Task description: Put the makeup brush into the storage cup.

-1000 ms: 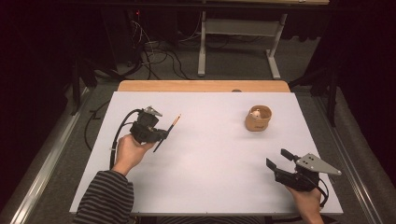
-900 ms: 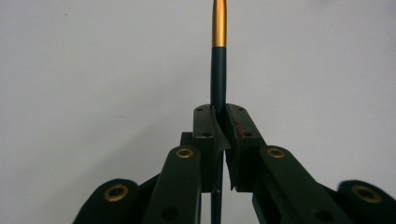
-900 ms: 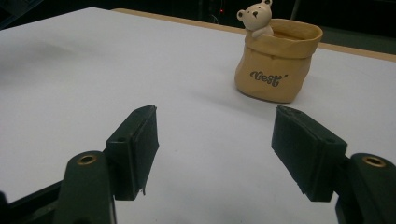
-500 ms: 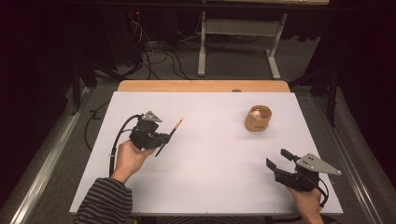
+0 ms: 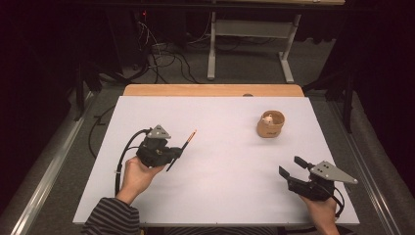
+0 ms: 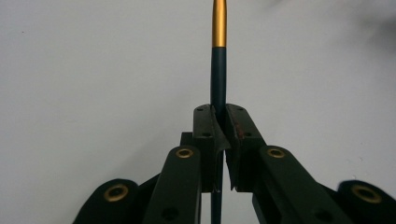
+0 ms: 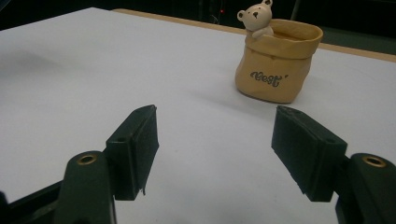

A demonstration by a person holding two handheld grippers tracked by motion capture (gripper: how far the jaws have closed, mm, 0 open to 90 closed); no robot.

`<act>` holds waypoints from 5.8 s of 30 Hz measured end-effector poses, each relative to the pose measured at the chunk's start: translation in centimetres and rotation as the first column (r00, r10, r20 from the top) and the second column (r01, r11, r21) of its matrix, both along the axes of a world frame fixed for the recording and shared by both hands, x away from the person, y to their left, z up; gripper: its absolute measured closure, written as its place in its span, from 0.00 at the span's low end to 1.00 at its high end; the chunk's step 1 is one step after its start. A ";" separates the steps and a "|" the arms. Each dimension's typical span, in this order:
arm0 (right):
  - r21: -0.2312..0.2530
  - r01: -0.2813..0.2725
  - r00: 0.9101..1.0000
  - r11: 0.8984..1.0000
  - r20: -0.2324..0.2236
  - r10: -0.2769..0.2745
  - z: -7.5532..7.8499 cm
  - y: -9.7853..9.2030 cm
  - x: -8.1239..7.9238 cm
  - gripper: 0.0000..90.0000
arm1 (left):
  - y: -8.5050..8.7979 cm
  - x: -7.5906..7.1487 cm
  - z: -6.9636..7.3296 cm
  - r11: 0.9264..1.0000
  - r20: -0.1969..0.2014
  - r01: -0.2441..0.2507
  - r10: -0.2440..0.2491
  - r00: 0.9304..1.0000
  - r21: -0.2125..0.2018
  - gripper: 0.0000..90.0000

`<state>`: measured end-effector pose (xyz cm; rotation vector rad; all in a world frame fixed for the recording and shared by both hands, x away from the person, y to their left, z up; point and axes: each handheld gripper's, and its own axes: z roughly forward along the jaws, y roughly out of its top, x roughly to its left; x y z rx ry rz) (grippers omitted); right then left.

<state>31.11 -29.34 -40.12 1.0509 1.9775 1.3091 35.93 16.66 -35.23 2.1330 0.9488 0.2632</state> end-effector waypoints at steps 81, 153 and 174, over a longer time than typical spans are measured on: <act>-0.023 -0.036 0.999 0.999 0.036 0.037 0.9 1.7 -0.5 0.39 | -7.7 -4.6 -1.6 0.972 0.151 0.208 -0.190 0.970 -0.114 0.93; 0.149 -0.380 0.918 0.913 -0.060 0.392 2.9 13.4 1.3 0.61 | -9.0 -4.8 -2.1 0.967 0.181 0.235 -0.215 0.960 -0.101 0.93; 0.174 -0.392 0.912 0.904 -0.060 0.407 2.7 14.0 1.4 0.74 | -9.1 -4.9 -2.1 0.965 0.186 0.239 -0.218 0.958 -0.103 0.93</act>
